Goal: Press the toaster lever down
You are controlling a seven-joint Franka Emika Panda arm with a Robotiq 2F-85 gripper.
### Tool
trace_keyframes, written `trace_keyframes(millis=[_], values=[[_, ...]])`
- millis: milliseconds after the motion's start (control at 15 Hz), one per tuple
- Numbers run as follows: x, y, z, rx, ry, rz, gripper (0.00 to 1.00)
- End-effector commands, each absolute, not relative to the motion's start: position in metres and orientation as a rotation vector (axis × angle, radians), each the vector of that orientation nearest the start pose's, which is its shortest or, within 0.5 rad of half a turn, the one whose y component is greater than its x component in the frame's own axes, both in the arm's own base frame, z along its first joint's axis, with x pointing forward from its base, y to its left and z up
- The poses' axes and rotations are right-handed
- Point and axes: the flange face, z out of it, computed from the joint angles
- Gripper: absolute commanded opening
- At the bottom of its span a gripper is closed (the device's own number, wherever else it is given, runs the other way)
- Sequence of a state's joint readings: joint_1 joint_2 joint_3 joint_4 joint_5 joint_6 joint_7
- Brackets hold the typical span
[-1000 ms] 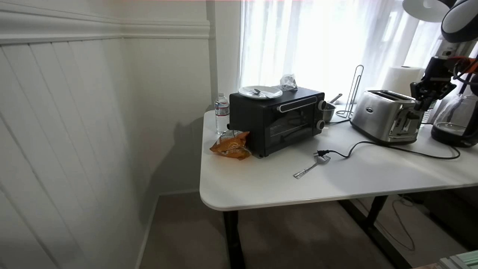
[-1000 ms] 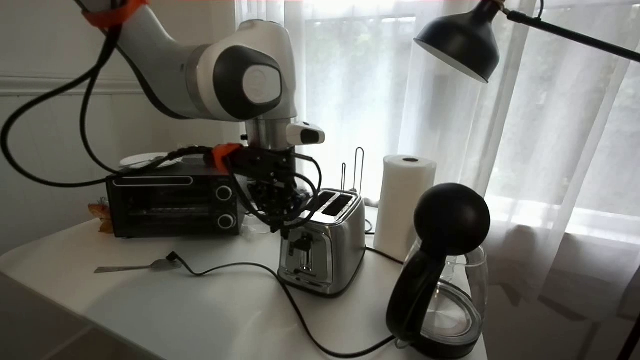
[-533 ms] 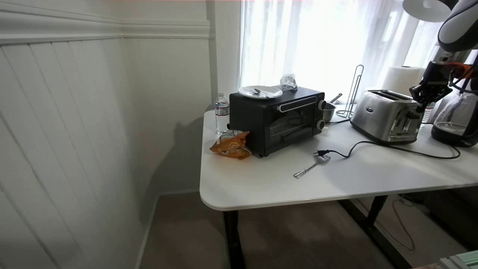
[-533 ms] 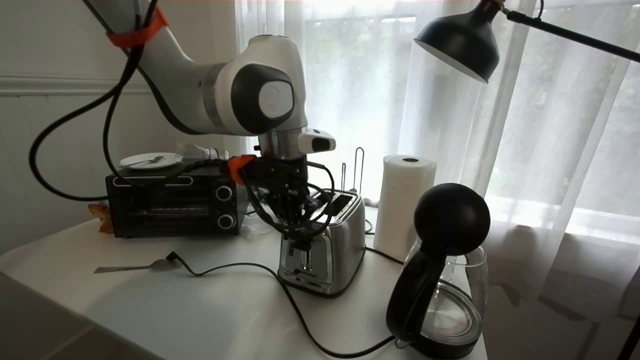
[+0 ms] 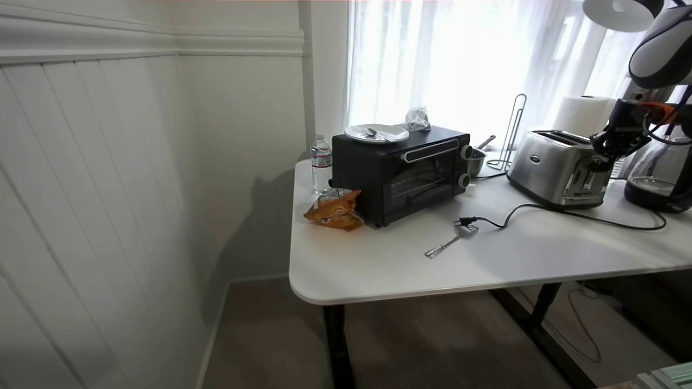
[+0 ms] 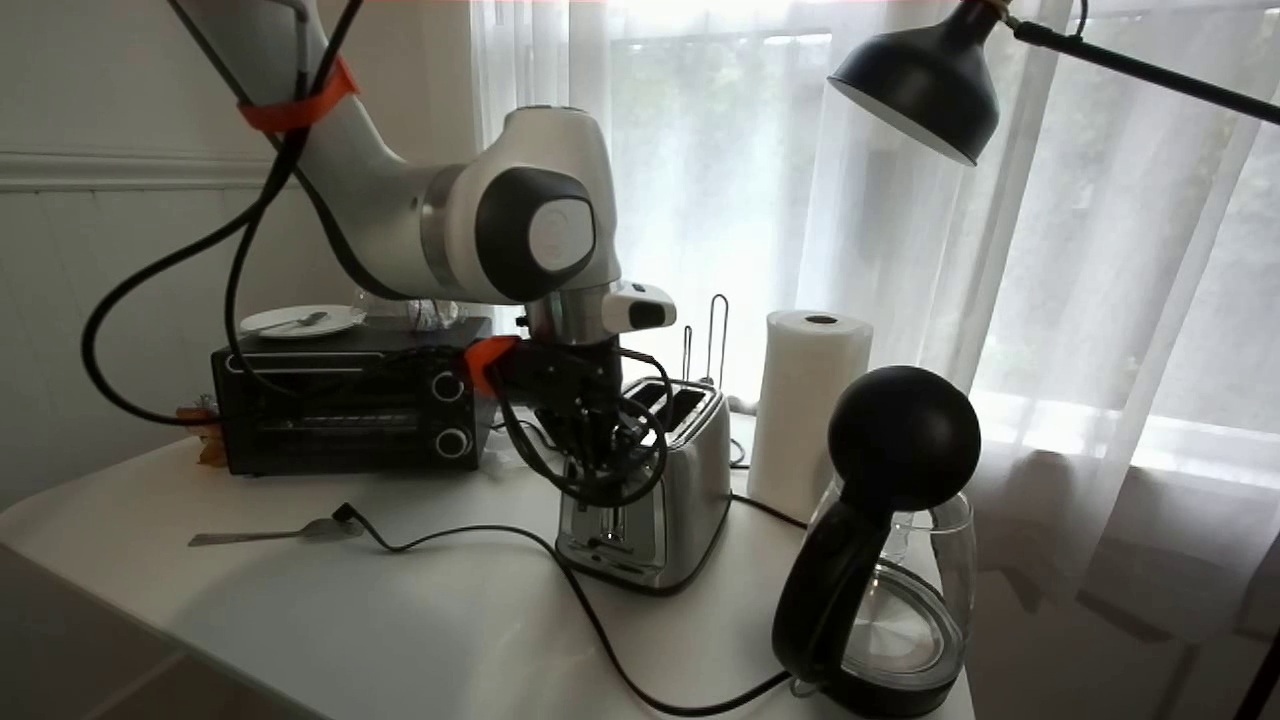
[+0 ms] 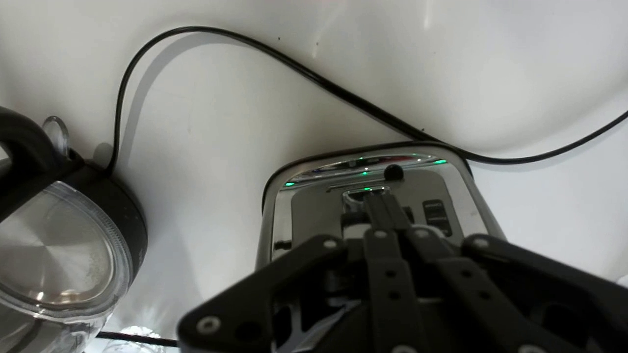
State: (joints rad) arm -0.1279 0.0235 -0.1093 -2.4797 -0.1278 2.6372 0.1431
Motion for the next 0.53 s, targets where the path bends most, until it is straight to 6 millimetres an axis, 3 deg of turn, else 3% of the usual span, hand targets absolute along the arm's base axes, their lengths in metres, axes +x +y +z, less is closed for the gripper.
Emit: trace_keyframes(millis=[0, 467], values=[[0.472, -0.112, 0.283, -3.169, 0.486, -0.233, 0.0], [0.466, -0.113, 0.25, -3.145, 0.568, -0.281, 0.0]])
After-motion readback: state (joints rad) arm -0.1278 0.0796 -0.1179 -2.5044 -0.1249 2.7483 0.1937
